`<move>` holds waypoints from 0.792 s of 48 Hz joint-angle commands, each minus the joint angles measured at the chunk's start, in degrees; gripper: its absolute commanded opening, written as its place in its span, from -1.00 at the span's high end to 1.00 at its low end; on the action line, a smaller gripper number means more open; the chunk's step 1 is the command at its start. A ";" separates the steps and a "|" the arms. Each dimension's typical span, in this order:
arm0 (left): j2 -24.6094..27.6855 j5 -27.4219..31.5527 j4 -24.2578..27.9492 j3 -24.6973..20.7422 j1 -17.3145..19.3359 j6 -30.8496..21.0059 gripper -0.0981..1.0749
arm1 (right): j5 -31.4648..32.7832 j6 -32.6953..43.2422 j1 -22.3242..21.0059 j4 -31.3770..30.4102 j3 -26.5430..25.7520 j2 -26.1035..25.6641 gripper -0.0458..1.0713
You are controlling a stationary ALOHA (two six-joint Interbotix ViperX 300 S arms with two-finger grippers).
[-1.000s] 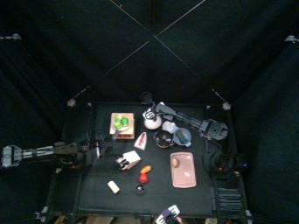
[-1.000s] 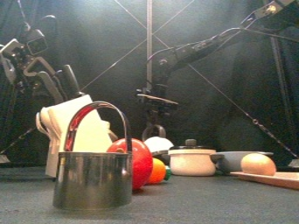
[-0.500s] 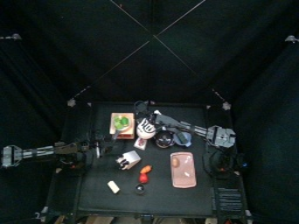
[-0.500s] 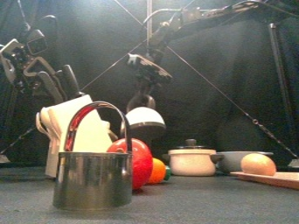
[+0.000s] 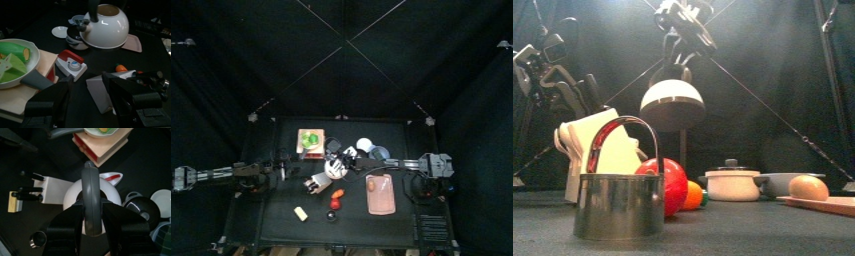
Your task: Place kettle left of plate
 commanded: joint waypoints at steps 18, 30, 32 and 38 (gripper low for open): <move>0.09 -0.26 -0.79 -0.97 -0.09 0.00 -0.64 | -2.29 22.06 10.46 -8.17 19.51 -11.60 -0.28; 0.09 -0.26 -0.79 -1.05 0.00 0.00 -0.64 | -12.57 32.96 13.89 -14.50 31.82 -15.38 -0.28; 0.09 -0.18 -0.79 -1.05 0.00 0.00 -0.64 | -14.41 34.45 13.97 -15.64 34.10 -15.91 -0.28; 0.18 -0.18 -0.79 -1.05 0.09 0.09 -0.64 | -17.23 36.74 14.85 -19.60 38.76 -17.05 -0.28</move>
